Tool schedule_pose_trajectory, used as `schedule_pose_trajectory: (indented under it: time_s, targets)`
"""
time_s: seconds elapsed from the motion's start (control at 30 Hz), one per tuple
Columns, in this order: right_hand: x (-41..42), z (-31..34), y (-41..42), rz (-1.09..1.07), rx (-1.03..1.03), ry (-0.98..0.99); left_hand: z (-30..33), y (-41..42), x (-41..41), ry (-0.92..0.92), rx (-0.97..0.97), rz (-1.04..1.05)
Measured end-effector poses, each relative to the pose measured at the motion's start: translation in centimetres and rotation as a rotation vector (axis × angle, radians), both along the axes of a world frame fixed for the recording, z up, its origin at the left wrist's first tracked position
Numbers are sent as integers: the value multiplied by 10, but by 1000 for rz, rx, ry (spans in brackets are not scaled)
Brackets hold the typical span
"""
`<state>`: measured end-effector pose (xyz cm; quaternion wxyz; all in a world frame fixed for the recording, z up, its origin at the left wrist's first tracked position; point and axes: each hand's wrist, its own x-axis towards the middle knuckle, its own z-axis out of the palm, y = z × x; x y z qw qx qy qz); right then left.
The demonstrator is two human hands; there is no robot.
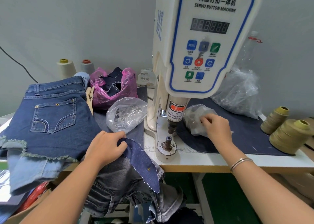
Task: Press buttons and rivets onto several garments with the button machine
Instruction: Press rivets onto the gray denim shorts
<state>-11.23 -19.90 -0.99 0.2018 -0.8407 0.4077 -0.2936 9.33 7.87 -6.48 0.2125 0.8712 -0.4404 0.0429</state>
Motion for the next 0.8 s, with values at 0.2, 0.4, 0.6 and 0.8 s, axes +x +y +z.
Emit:
schedule_pose_trajectory:
  time_s: [0.2, 0.4, 0.6, 0.8]
  targets:
    - [-10, 6, 88, 121, 839, -557, 0, -1, 1, 7, 7, -1]
    - [1, 5, 120, 147, 1471, -689, 0, -1, 1, -16, 2, 9]
    - [12, 11, 121, 50, 1675, -740, -1, -1, 2, -5, -2, -9]
    - [15, 17, 127, 25, 1791, -816, -1, -1, 1, -21, 1, -14]
